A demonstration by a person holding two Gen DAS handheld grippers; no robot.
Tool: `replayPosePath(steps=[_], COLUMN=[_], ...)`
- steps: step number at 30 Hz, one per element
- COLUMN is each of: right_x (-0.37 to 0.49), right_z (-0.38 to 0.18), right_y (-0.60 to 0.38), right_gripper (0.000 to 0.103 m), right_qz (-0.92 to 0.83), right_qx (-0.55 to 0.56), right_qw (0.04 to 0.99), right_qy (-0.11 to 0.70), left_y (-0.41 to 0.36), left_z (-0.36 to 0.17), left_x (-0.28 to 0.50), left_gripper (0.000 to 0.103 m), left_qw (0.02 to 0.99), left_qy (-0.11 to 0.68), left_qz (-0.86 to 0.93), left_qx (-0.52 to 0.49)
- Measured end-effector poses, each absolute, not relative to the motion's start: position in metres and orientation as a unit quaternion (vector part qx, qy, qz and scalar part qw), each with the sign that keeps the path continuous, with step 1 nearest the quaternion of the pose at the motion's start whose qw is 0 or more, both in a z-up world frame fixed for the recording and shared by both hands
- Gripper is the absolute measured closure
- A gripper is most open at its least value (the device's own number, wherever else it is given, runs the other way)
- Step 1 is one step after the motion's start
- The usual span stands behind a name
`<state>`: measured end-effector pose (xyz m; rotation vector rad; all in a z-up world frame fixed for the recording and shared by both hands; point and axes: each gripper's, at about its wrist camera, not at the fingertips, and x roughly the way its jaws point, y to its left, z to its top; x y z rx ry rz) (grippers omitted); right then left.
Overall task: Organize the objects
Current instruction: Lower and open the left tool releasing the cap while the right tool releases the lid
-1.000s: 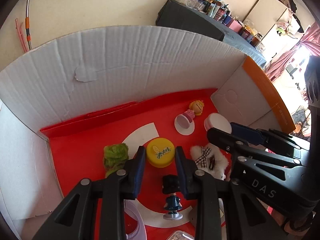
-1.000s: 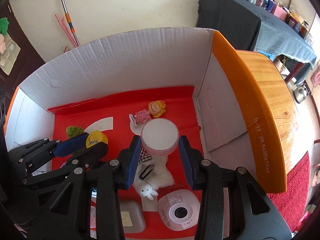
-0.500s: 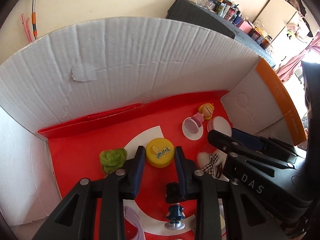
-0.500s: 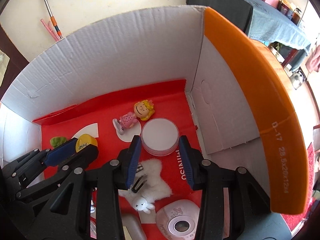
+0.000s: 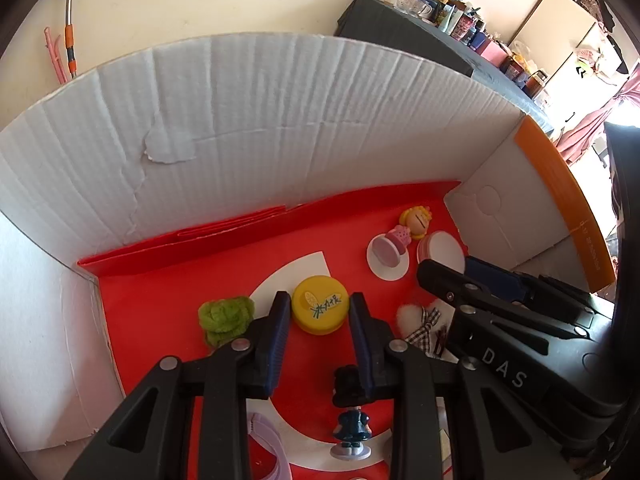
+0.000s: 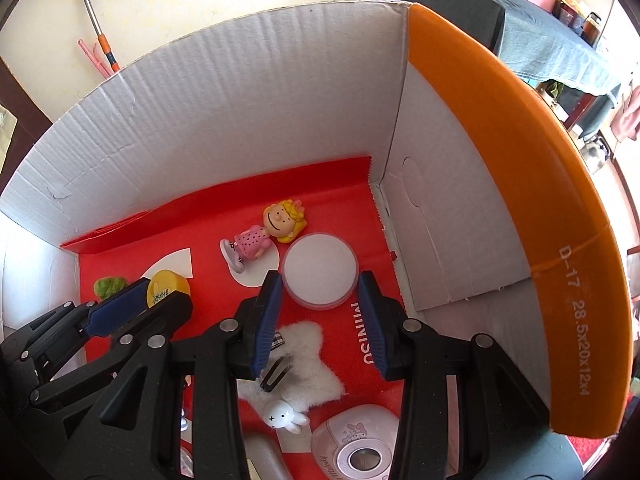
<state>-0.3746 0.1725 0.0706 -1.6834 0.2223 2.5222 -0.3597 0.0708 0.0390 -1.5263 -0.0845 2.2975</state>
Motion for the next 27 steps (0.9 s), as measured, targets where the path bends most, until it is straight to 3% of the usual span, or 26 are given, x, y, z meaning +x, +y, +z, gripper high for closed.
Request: replayPosePath(steps=[27], right_x=[-0.3736], right_z=[0.0722], right_y=[0.1706], right_gripper=[0.065], right_qz=[0.826], right_qx=[-0.556], right_qw=[0.055], right_qy=[0.072], left_y=[0.069], left_z=[0.0374], left_x=[-0.3627], left_gripper=[0.071], left_qw=[0.189], left_qy=[-0.027], left_qz=[0.818], left_qx=[-0.543])
